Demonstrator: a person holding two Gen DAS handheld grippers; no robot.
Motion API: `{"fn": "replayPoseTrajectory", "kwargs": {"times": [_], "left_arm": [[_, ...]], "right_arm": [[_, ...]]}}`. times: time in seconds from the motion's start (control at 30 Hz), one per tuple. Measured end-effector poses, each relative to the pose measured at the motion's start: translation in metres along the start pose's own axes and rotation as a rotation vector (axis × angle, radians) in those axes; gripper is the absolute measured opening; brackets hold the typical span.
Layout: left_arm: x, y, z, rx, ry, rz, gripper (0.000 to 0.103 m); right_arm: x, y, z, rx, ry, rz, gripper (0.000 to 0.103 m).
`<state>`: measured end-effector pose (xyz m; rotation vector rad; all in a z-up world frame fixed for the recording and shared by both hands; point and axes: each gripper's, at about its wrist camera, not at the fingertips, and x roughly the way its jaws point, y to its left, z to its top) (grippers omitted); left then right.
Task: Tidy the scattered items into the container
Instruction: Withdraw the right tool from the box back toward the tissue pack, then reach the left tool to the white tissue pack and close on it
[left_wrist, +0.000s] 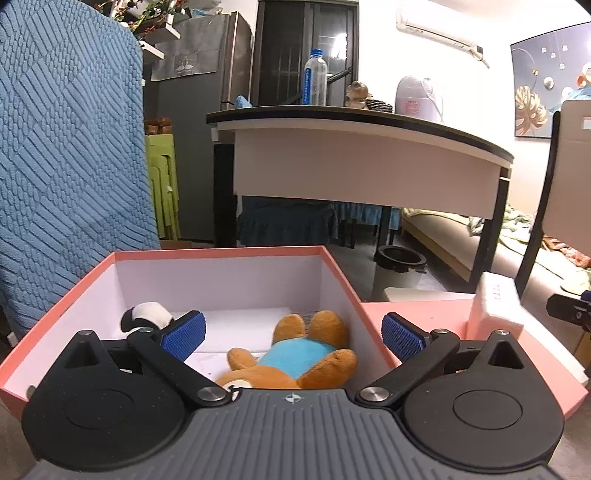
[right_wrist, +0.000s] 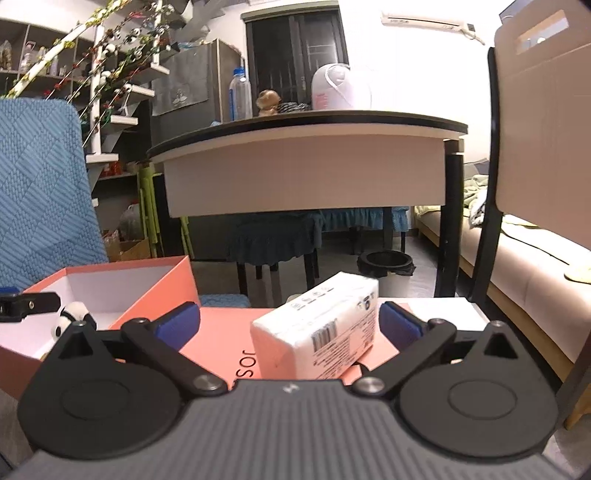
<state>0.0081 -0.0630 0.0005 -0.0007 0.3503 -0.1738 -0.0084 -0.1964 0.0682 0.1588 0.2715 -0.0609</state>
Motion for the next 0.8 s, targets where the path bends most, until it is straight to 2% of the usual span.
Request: {"fn": "replayPoseTrajectory", "kwargs": {"times": [0.2, 0.4, 0.7, 0.8], "left_arm": [[0.001, -0.014, -0.001, 0.01, -0.018, -0.037, 0.102], [0.003, -0.043, -0.004, 0.021, -0.037, -0.125, 0.102], [0.026, -0.108, -0.015, 0.098, 0.008, -0.286, 0.102], [0.041, -0.13, -0.02, 0.127, 0.034, -0.312, 0.102]], "right_arm": [[-0.005, -0.009, 0.002, 0.029, -0.024, -0.032, 0.103], [-0.01, -0.022, 0.005, 0.062, -0.032, -0.061, 0.103], [-0.02, -0.044, 0.004, 0.083, -0.035, -0.09, 0.103], [-0.023, -0.052, 0.001, 0.088, -0.028, -0.095, 0.103]]}}
